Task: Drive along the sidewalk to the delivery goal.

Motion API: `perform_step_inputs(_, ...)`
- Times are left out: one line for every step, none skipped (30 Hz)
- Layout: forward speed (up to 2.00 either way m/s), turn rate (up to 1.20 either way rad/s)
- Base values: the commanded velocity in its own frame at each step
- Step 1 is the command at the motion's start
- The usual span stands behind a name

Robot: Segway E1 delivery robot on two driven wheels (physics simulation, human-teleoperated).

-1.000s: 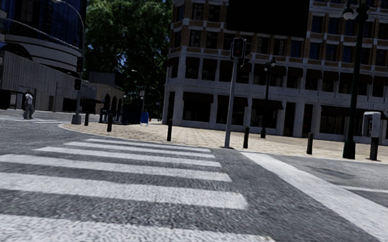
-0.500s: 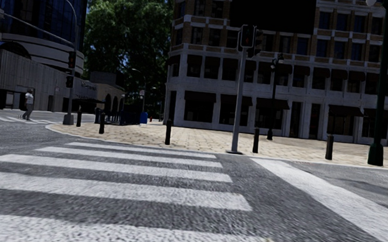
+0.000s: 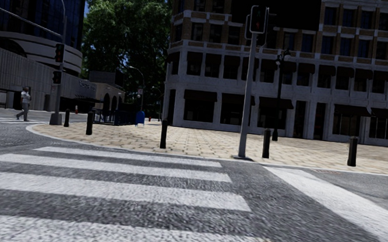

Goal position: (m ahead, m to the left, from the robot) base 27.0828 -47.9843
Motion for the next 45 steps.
perform_step_inputs(2.00,0.00)
perform_step_inputs(2.00,0.00)
perform_step_inputs(2.00,0.00)
perform_step_inputs(2.00,0.00)
perform_step_inputs(2.00,0.00)
perform_step_inputs(2.00,0.00)
perform_step_inputs(2.00,0.00)
perform_step_inputs(2.00,0.00)
perform_step_inputs(2.00,0.00)
perform_step_inputs(2.00,0.00)
perform_step_inputs(2.00,0.00)
perform_step_inputs(2.00,0.00)
perform_step_inputs(2.00,0.00)
perform_step_inputs(2.00,0.00)
perform_step_inputs(2.00,0.00)
perform_step_inputs(2.00,0.00)
perform_step_inputs(2.00,0.00)
perform_step_inputs(2.00,0.00)
perform_step_inputs(2.00,0.00)
perform_step_inputs(2.00,0.00)
perform_step_inputs(2.00,0.00)
perform_step_inputs(2.00,0.00)
perform_step_inputs(2.00,0.00)
perform_step_inputs(2.00,0.00)
perform_step_inputs(2.00,0.00)
perform_step_inputs(2.00,0.00)
perform_step_inputs(2.00,0.00)
perform_step_inputs(2.00,0.00)
perform_step_inputs(2.00,0.00)
perform_step_inputs(2.00,0.00)
perform_step_inputs(2.00,0.00)
perform_step_inputs(2.00,0.00)
perform_step_inputs(2.00,0.00)
perform_step_inputs(2.00,0.00)
perform_step_inputs(2.00,0.00)
perform_step_inputs(2.00,0.00)
perform_step_inputs(2.00,0.00)
perform_step_inputs(2.00,0.00)
perform_step_inputs(2.00,0.00)
perform_step_inputs(2.00,0.00)
perform_step_inputs(2.00,0.00)
perform_step_inputs(2.00,0.00)
perform_step_inputs(2.00,0.00)
perform_step_inputs(2.00,0.00)
perform_step_inputs(2.00,0.00)
